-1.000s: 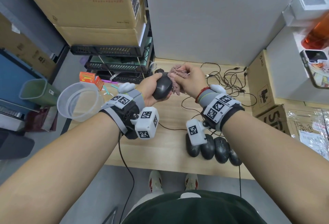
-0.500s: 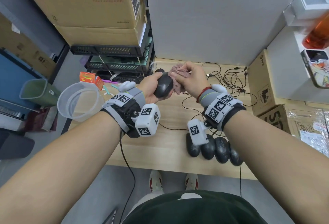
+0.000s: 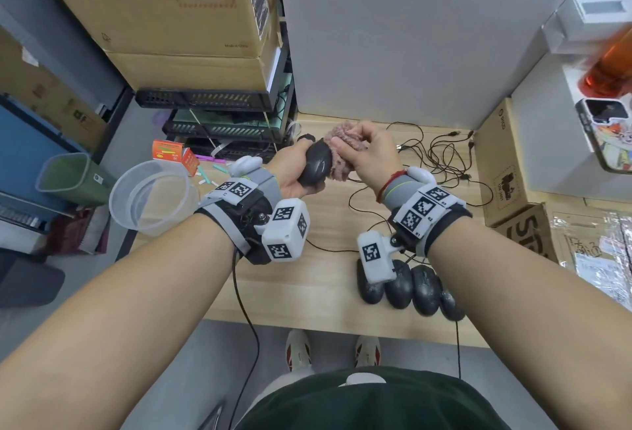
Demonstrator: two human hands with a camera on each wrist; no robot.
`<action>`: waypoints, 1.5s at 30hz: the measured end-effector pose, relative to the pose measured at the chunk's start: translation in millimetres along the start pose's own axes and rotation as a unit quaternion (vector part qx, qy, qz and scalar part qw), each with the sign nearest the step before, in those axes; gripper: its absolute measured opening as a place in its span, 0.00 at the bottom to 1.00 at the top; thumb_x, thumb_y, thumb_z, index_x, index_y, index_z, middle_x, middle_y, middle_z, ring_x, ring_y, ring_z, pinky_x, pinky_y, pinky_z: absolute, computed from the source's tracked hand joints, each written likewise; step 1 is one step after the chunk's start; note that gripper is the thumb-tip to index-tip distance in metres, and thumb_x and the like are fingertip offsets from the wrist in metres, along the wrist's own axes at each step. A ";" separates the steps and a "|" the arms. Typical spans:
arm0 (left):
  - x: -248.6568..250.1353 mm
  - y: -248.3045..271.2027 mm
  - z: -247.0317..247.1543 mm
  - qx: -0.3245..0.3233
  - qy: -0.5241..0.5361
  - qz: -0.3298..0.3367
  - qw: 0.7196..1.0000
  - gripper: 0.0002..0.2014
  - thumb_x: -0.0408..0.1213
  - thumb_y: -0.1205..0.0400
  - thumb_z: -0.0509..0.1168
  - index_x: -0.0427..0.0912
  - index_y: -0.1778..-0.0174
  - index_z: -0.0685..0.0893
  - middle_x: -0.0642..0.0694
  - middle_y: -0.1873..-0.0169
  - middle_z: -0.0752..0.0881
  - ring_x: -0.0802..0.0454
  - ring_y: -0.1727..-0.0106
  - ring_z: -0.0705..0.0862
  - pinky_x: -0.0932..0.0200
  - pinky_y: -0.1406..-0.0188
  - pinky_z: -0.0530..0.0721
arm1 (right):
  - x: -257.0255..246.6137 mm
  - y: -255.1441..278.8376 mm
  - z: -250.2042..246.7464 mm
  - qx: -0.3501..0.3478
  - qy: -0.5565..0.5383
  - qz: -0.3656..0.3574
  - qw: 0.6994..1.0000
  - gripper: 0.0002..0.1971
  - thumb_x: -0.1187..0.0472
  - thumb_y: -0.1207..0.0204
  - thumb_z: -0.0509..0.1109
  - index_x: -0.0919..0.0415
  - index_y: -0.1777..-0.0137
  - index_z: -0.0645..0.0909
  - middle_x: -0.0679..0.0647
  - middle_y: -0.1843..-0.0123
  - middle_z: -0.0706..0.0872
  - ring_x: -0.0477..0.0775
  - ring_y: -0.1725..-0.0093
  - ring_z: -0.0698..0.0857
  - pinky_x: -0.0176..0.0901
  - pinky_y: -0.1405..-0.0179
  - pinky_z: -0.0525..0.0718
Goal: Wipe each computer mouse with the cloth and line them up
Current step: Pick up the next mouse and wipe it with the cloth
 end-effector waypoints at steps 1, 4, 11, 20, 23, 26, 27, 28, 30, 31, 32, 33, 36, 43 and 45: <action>1.2 0.2 1.1 0.001 0.004 0.000 1.000 0.11 0.44 0.10 0.56 0.42 0.49 0.79 0.40 0.64 0.82 0.47 0.72 0.80 0.62 0.76 0.80 | -1.1 3.0 3.3 -0.018 -0.012 0.000 1.000 0.15 0.68 0.25 0.79 0.57 0.61 0.74 0.54 0.59 0.83 0.53 0.73 0.85 0.48 0.77 0.84; 6.6 0.6 1.8 -0.019 0.019 -0.002 1.000 0.20 0.46 0.08 0.49 0.33 0.42 0.79 0.32 0.59 0.85 0.40 0.74 0.86 0.50 0.78 0.85 | -3.3 13.9 18.4 -0.113 -0.060 -0.007 0.992 0.18 0.75 0.30 0.79 0.57 0.62 0.73 0.65 0.62 0.85 0.52 0.77 0.85 0.41 0.81 0.79; 7.9 3.7 3.0 -0.023 0.011 -0.008 1.000 0.14 0.44 0.09 0.52 0.39 0.46 0.78 0.37 0.64 0.83 0.45 0.75 0.82 0.60 0.77 0.80 | -7.0 -1.0 0.3 -0.025 -0.050 0.026 0.998 0.16 0.68 0.27 0.79 0.55 0.64 0.75 0.54 0.62 0.84 0.52 0.77 0.84 0.48 0.78 0.84; 10.9 1.0 4.4 -0.030 0.038 0.000 0.999 0.18 0.44 0.09 0.50 0.37 0.45 0.81 0.37 0.62 0.86 0.44 0.74 0.87 0.56 0.75 0.87 | -8.4 8.2 13.1 -0.083 -0.071 -0.001 0.994 0.17 0.69 0.28 0.80 0.56 0.62 0.73 0.71 0.57 0.83 0.61 0.77 0.85 0.53 0.82 0.81; 10.7 2.9 2.1 -0.050 0.012 0.001 0.999 0.21 0.46 0.08 0.47 0.37 0.46 0.82 0.36 0.60 0.87 0.42 0.69 0.89 0.57 0.71 0.87 | -8.2 2.6 11.0 -0.079 -0.038 0.010 0.996 0.17 0.64 0.31 0.83 0.51 0.64 0.75 0.64 0.57 0.85 0.59 0.73 0.86 0.50 0.77 0.83; 9.7 4.4 1.5 -0.042 0.007 -0.008 0.999 0.11 0.44 0.09 0.53 0.41 0.45 0.76 0.40 0.62 0.81 0.48 0.72 0.79 0.63 0.75 0.76 | -3.2 -9.0 -3.9 -0.019 -0.045 0.030 0.998 0.15 0.60 0.26 0.80 0.53 0.63 0.74 0.59 0.60 0.85 0.58 0.70 0.85 0.52 0.71 0.86; 9.5 4.2 1.4 -0.039 0.005 -0.010 0.999 0.09 0.43 0.10 0.55 0.42 0.46 0.75 0.40 0.63 0.79 0.49 0.73 0.77 0.62 0.75 0.74 | -2.3 -11.7 -8.0 -0.006 -0.043 0.036 0.998 0.15 0.60 0.24 0.79 0.54 0.62 0.73 0.59 0.64 0.85 0.57 0.73 0.84 0.51 0.73 0.86; 9.2 4.0 1.7 -0.040 0.001 -0.011 0.999 0.08 0.42 0.10 0.56 0.42 0.47 0.75 0.41 0.64 0.79 0.49 0.72 0.75 0.62 0.74 0.73 | -1.1 -14.2 -10.6 -0.001 -0.043 0.043 0.998 0.15 0.59 0.23 0.77 0.55 0.62 0.72 0.59 0.67 0.84 0.56 0.76 0.82 0.49 0.76 0.85; 9.1 5.3 3.1 -0.044 -0.015 -0.005 0.999 0.09 0.42 0.10 0.55 0.43 0.51 0.76 0.42 0.66 0.78 0.50 0.73 0.74 0.60 0.73 0.71 | 2.7 -17.1 -13.0 0.002 -0.050 0.064 0.997 0.15 0.57 0.22 0.76 0.56 0.62 0.72 0.60 0.70 0.82 0.55 0.79 0.80 0.48 0.76 0.83; 9.0 5.1 3.2 -0.044 -0.029 0.001 0.999 0.10 0.42 0.10 0.55 0.43 0.54 0.76 0.43 0.68 0.78 0.50 0.74 0.74 0.60 0.73 0.70 | 3.7 -16.9 -13.5 0.004 -0.052 0.078 0.996 0.15 0.55 0.22 0.76 0.55 0.62 0.72 0.60 0.70 0.82 0.55 0.79 0.80 0.51 0.72 0.83; 9.2 5.9 3.7 -0.044 -0.043 0.010 0.998 0.11 0.42 0.10 0.55 0.43 0.55 0.77 0.44 0.69 0.78 0.51 0.74 0.74 0.59 0.73 0.70 | 7.2 -18.1 -14.0 0.004 -0.048 0.091 0.995 0.14 0.52 0.23 0.76 0.54 0.63 0.74 0.59 0.70 0.83 0.55 0.79 0.80 0.54 0.68 0.83; 10.3 6.2 3.3 -0.038 -0.062 0.022 0.997 0.12 0.43 0.10 0.55 0.44 0.54 0.78 0.45 0.69 0.79 0.51 0.74 0.75 0.60 0.72 0.72 | 9.0 -18.1 -13.5 0.002 -0.040 0.096 0.995 0.13 0.49 0.24 0.75 0.53 0.63 0.77 0.58 0.69 0.84 0.56 0.78 0.80 0.56 0.65 0.84; 12.9 3.6 1.1 -0.005 -0.125 0.056 0.991 0.13 0.46 0.09 0.55 0.43 0.46 0.81 0.44 0.65 0.83 0.51 0.71 0.81 0.62 0.71 0.79 | -0.8 -11.0 -9.4 -0.003 0.007 0.073 0.997 0.04 0.52 0.21 0.72 0.48 0.57 0.83 0.51 0.72 0.86 0.52 0.77 0.83 0.50 0.67 0.88; 8.3 -11.7 -6.5 0.022 -0.210 0.083 0.974 0.18 0.47 0.11 0.56 0.39 0.42 0.86 0.36 0.42 0.89 0.40 0.41 0.86 0.46 0.38 0.84 | -11.7 -4.7 5.6 -0.129 0.033 0.019 0.991 0.10 0.65 0.27 0.80 0.54 0.62 0.82 0.62 0.61 0.88 0.60 0.73 0.86 0.53 0.79 0.83; 7.8 -8.7 -3.9 0.013 -0.214 0.090 0.973 0.16 0.48 0.11 0.57 0.41 0.42 0.85 0.37 0.44 0.87 0.41 0.47 0.84 0.53 0.51 0.82 | -6.1 -11.1 -1.4 -0.090 0.064 0.039 0.993 0.09 0.63 0.23 0.78 0.51 0.60 0.81 0.49 0.63 0.88 0.49 0.73 0.87 0.45 0.74 0.88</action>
Point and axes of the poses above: each hand's wrist, its own y-axis away from the middle knuckle, its own z-axis out of the palm, x = y × z, the point moved 2 cm from there along -y, towards the middle knuckle
